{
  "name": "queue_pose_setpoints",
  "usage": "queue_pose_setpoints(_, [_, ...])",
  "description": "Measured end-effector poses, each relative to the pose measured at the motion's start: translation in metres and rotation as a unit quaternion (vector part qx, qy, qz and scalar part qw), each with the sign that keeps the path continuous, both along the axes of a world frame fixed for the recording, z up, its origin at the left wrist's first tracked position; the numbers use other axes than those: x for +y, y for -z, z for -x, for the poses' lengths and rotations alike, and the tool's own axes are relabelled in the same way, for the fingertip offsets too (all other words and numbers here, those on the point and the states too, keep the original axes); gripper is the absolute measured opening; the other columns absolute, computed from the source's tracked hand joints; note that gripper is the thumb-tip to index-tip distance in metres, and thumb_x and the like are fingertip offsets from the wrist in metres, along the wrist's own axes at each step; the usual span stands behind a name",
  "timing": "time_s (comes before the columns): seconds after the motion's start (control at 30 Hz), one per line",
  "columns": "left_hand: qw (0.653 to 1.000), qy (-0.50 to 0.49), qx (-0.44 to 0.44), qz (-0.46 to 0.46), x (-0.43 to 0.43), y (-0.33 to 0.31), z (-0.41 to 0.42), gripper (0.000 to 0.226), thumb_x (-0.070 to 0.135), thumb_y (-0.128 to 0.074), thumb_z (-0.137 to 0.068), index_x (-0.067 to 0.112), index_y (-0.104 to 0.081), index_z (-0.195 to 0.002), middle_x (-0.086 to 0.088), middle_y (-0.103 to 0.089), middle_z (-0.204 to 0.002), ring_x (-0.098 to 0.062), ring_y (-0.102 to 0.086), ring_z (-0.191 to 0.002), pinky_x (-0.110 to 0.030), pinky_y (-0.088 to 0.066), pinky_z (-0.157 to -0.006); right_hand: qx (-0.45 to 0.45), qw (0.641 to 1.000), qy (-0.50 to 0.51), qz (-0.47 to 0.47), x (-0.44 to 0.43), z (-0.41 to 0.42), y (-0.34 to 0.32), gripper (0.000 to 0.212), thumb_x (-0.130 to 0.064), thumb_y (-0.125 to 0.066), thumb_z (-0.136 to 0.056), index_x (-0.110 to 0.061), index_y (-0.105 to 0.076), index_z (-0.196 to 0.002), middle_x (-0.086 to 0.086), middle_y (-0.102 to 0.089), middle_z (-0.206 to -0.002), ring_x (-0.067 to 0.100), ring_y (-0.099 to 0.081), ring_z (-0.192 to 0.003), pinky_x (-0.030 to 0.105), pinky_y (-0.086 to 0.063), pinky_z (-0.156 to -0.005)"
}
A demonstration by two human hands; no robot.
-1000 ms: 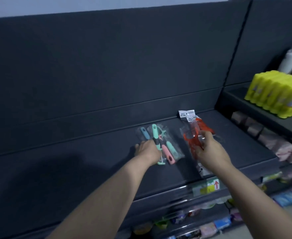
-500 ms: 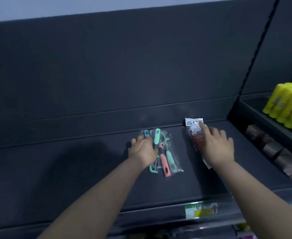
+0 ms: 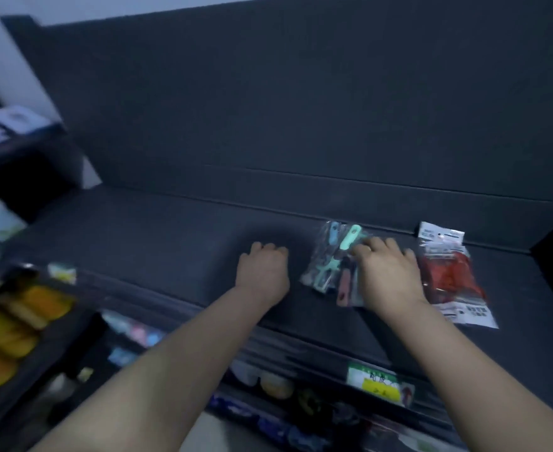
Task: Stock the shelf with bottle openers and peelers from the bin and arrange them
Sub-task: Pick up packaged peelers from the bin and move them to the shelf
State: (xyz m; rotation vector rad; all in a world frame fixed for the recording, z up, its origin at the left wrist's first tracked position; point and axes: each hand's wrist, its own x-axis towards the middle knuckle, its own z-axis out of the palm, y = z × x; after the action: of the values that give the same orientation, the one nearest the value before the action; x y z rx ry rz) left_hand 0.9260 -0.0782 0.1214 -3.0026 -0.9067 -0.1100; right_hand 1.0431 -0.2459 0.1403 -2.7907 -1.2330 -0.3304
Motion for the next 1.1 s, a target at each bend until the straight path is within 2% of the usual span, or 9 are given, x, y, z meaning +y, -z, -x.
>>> queue_pose_setpoints(0.1, [0.998,-0.059,-0.032,-0.001,0.011,-0.001,0.056,0.028,0.021,-0.048,-0.093,0.017,-0.056,-0.12,-0.004,-0.058,-0.12,-0.025,-0.048,-0.114,-0.037,-0.045,-0.084,0.023,0.994,-0.101,-0.031,0.033,0.04,0.005,0.036,-0.018,-0.054,-0.09,-0.025,-0.058,-0.125,-0.001,-0.057,-0.125,0.025,-0.051,-0.113,0.039,-0.04,-0.087])
queue_pose_setpoints(0.23, [0.98,-0.186,-0.065,0.037,0.027,-0.003,0.149,0.021,0.02,-0.047,-0.089,0.02,-0.058,-0.108,-0.005,-0.066,-0.111,-0.029,-0.06,-0.107,-0.038,-0.049,-0.082,0.04,0.968,-0.24,-0.069,0.08,0.113,0.013,0.015,-0.019,-0.066,-0.086,-0.017,-0.072,-0.1,0.005,-0.07,-0.095,0.029,-0.062,-0.083,0.038,-0.046,-0.067])
queue_pose_setpoints(0.3, [0.965,-0.246,-0.066,0.065,0.034,0.002,0.205,0.021,0.018,-0.045,-0.089,0.021,-0.057,-0.107,-0.007,-0.067,-0.109,-0.031,-0.062,-0.104,-0.038,-0.05,-0.079,0.043,0.952,-0.295,-0.065,0.102,0.156,0.02,0.017,-0.025,-0.058,-0.092,-0.017,-0.069,-0.102,0.004,-0.069,-0.095,0.026,-0.06,-0.085,0.036,-0.044,-0.068])
queue_pose_setpoints(0.47, [0.924,-0.365,-0.054,0.098,0.039,0.025,0.363,0.025,0.021,-0.05,-0.086,0.023,-0.058,-0.109,-0.008,-0.067,-0.112,-0.031,-0.062,-0.104,-0.034,-0.049,-0.078,0.062,0.918,-0.391,-0.016,0.152,0.283,0.039,0.025,-0.033,-0.041,-0.097,-0.025,-0.059,-0.113,-0.001,-0.064,-0.111,0.023,-0.058,-0.105,0.033,-0.043,-0.077])
queue_pose_setpoints(0.6, [0.889,-0.441,-0.06,0.111,0.037,0.038,0.494,0.029,0.023,-0.047,-0.088,0.023,-0.06,-0.114,-0.009,-0.068,-0.111,-0.031,-0.064,-0.104,-0.036,-0.051,-0.081,0.091,0.882,-0.461,0.029,0.182,0.4,0.049,0.024,-0.029,-0.039,-0.099,-0.026,-0.058,-0.114,0.0,-0.064,-0.111,0.023,-0.06,-0.102,0.032,-0.045,-0.072])
queue_pose_setpoints(0.73, [0.849,-0.509,-0.082,0.116,0.041,0.043,0.608,0.027,0.017,-0.049,-0.088,0.017,-0.063,-0.111,-0.012,-0.07,-0.105,-0.032,-0.066,-0.099,-0.038,-0.053,-0.078,0.093,0.849,-0.519,0.034,0.209,0.506,0.053,0.026,-0.032,-0.039,-0.1,-0.027,-0.057,-0.117,-0.003,-0.062,-0.112,0.019,-0.058,-0.102,0.029,-0.039,-0.065])
queue_pose_setpoints(0.8, [0.828,-0.538,-0.102,0.121,0.044,0.043,0.654,0.026,0.015,-0.05,-0.087,0.018,-0.06,-0.11,-0.013,-0.069,-0.104,-0.034,-0.065,-0.097,-0.039,-0.052,-0.077,0.107,0.834,-0.539,0.043,0.221,0.548,0.055,0.025,-0.032,-0.041,-0.099,-0.028,-0.058,-0.117,-0.003,-0.062,-0.11,0.02,-0.058,-0.101,0.031,-0.043,-0.068])
queue_pose_setpoints(0.97, [0.771,-0.615,-0.118,0.115,0.046,0.052,0.74,0.025,0.016,-0.047,-0.089,0.017,-0.062,-0.109,-0.012,-0.069,-0.104,-0.033,-0.065,-0.097,-0.035,-0.05,-0.076,0.093,0.811,-0.573,0.072,0.247,0.621,0.065,0.021,-0.026,-0.043,-0.096,-0.027,-0.058,-0.111,-0.002,-0.063,-0.105,0.021,-0.06,-0.095,0.03,-0.038,-0.062])
queue_pose_setpoints(1.1, [0.752,-0.639,-0.114,0.119,0.053,0.064,0.775,0.023,0.014,-0.046,-0.088,0.017,-0.06,-0.107,-0.011,-0.07,-0.097,-0.03,-0.066,-0.087,-0.037,-0.057,-0.074,0.104,0.803,-0.578,0.106,0.272,0.655,0.073,0.014,-0.018,-0.046,-0.092,-0.021,-0.057,-0.101,0.001,-0.063,-0.096,0.022,-0.059,-0.086,0.029,-0.041,-0.058])
